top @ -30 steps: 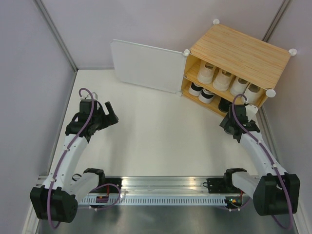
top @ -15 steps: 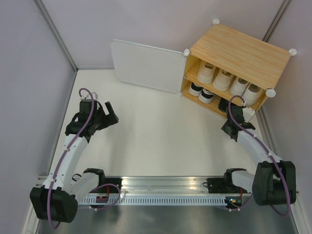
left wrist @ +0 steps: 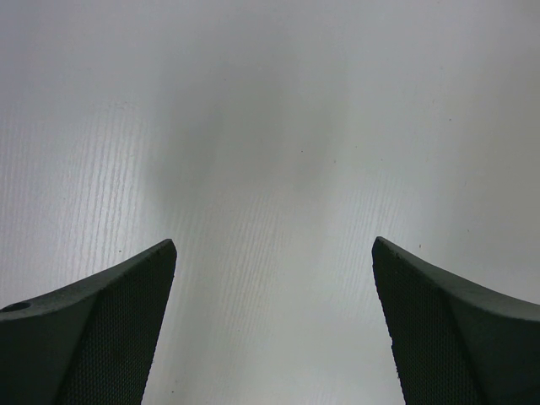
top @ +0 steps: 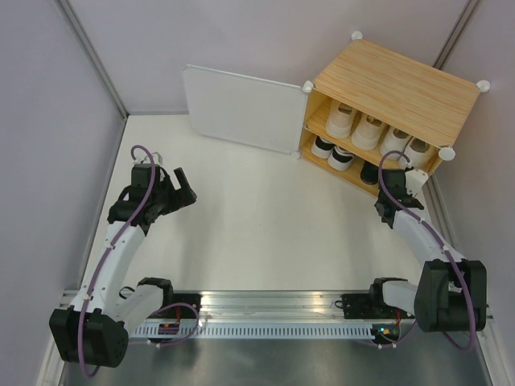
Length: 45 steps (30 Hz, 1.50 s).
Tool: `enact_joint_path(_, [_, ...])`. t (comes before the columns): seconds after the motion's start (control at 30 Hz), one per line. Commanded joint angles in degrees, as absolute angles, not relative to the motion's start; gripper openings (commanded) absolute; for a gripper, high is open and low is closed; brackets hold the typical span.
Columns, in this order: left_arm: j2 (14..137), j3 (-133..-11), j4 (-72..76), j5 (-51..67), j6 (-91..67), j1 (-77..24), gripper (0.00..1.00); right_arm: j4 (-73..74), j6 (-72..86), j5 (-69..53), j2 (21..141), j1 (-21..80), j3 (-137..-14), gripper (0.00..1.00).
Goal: Place and organize the shoes in the shoe cabinet
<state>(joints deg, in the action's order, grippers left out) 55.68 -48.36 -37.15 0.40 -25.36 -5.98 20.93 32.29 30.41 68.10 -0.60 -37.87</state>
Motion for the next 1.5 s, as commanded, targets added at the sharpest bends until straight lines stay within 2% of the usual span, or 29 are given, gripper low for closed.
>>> enact_joint_path(0.0, [55.02, -48.16, -35.33, 1.32, -22.94, -6.06, 1.00, 9.76, 31.99, 34.02, 71.35, -1.41, -40.52, 0.12])
enact_joint_path(0.33, [55.11, -48.16, -35.24, 0.97, -22.85, -6.06, 1.00, 1.77, 30.68, 25.94, 73.83, -1.58, -38.85, 0.15])
enact_joint_path(0.57, [55.02, -48.16, -35.24, 0.88, -22.85, -6.06, 1.00, -3.87, 26.81, 13.89, 70.84, -1.49, -36.83, 0.17])
enact_joint_path(0.63, [55.11, -48.16, -35.24, 0.88, -22.85, -6.06, 1.00, -2.56, 27.42, 16.86, 70.23, -1.49, -37.09, 0.21])
enact_joint_path(0.77, [55.02, -48.16, -35.24, 0.88, -22.85, -6.06, 1.00, 2.09, 28.83, 29.43, 70.66, -1.58, -37.70, 0.21])
enact_joint_path(0.87, [55.02, -48.08, -35.24, 0.88, -22.76, -6.06, 1.00, 1.33, 26.20, 25.59, 71.28, -1.50, -37.44, 0.23])
enact_joint_path(1.03, [54.76, -48.16, -35.24, 0.88, -22.76, -6.06, 1.00, -7.73, 20.67, 15.92, 70.48, -1.32, -35.33, 0.35])
enact_joint_path(1.1, [54.67, -48.08, -35.24, 0.97, -22.85, -6.06, 1.00, -10.00, 18.91, 15.82, 71.01, -1.14, -35.42, 0.42])
enact_joint_path(1.2, [54.67, -48.08, -35.16, 1.14, -22.85, -6.06, 1.00, -13.34, 16.35, 16.17, 72.68, -0.62, -35.16, 0.48])
enact_joint_path(1.47, [54.58, -48.08, -35.07, 1.23, -22.85, -6.06, 1.00, -21.25, 14.76, 22.75, 78.57, 1.76, -34.90, 0.52])
